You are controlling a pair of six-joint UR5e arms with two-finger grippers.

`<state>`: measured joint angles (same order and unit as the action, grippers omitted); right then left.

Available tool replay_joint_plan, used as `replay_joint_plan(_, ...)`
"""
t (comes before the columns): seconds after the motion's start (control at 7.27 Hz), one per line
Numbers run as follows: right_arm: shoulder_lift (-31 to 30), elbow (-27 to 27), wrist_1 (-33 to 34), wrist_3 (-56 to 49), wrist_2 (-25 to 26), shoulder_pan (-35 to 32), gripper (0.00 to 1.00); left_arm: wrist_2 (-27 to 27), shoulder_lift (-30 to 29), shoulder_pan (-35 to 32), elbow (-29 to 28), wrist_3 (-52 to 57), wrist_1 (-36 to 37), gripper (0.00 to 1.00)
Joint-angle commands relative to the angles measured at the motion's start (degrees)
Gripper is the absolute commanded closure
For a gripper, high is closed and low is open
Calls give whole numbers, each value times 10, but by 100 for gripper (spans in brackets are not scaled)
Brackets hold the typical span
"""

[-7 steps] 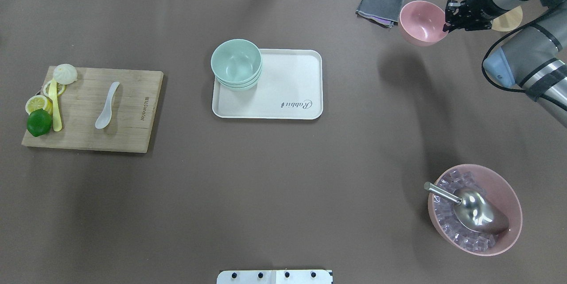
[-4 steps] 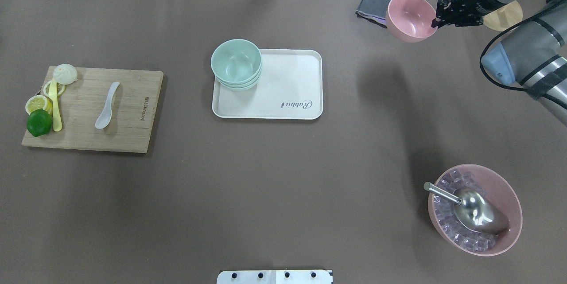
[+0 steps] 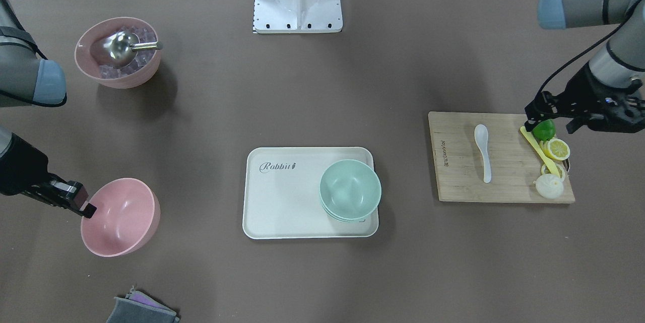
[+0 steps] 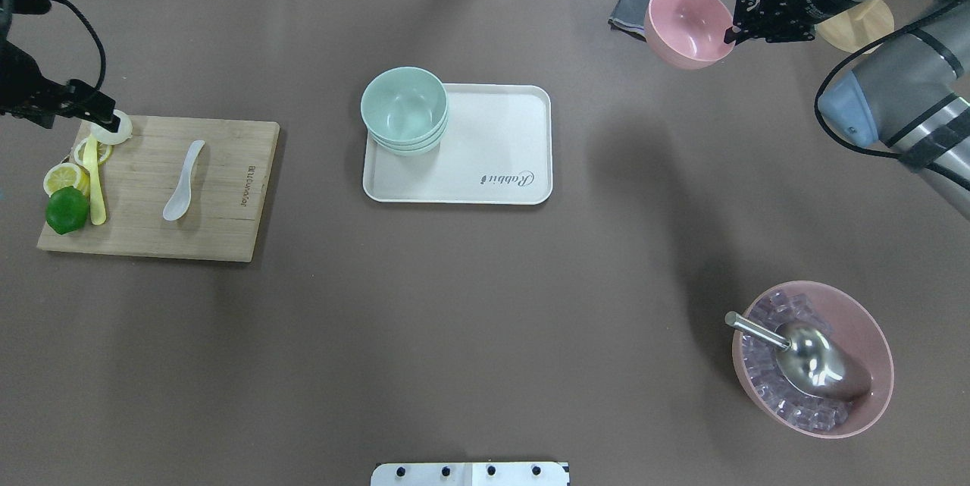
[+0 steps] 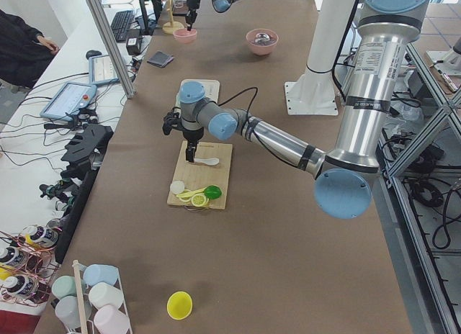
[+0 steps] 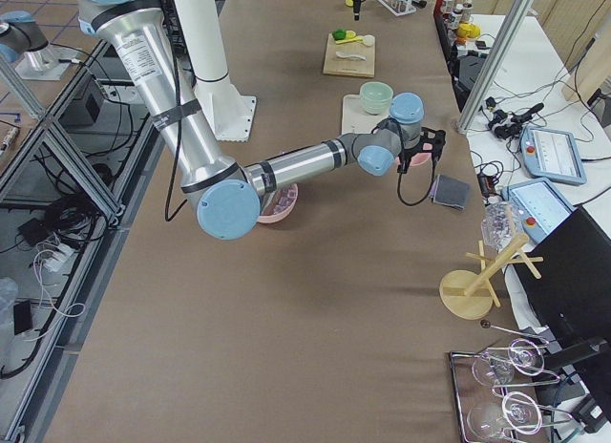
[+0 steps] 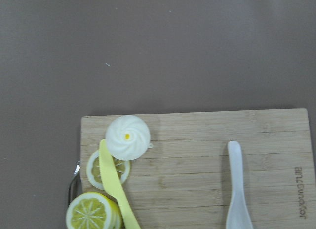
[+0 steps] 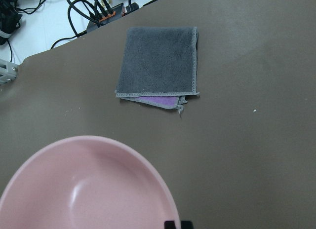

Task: Stack pink bowl on green and place spoon
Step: 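Lift the pink bowl with the right gripper while the left reaches for the spoon, then grasp the white spoon on the cutting board with the left gripper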

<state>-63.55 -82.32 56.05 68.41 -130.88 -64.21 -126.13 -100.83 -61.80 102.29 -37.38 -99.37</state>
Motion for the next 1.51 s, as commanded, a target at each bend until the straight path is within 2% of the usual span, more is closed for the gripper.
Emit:
replay_joint_plan(0.0, 1, -11, 0, 1, -2, 1, 100, 27, -36, 67, -55, -82, -56, 3)
replay_joint_plan(0.14, 4, -12, -1, 9, -2, 1, 100, 57, -52, 101, -68, -96, -59, 3)
replay_joint_plan(0.28, 8, -11, -2, 24, -1, 1, 100, 58, -53, 103, -79, -90, -61, 3)
replay_joint_plan(0.55, 8, -11, -2, 25, -1, 2, 100, 58, -55, 103, -92, -88, -69, 10)
replay_joint_plan(0.96, 8, -12, -4, 25, -1, 7, 100, 55, -54, 103, -156, -89, -163, 13)
replay_joint_plan(1.38, 8, -12, -4, 25, -1, 7, 100, 50, -50, 101, -151, -89, -162, 25)
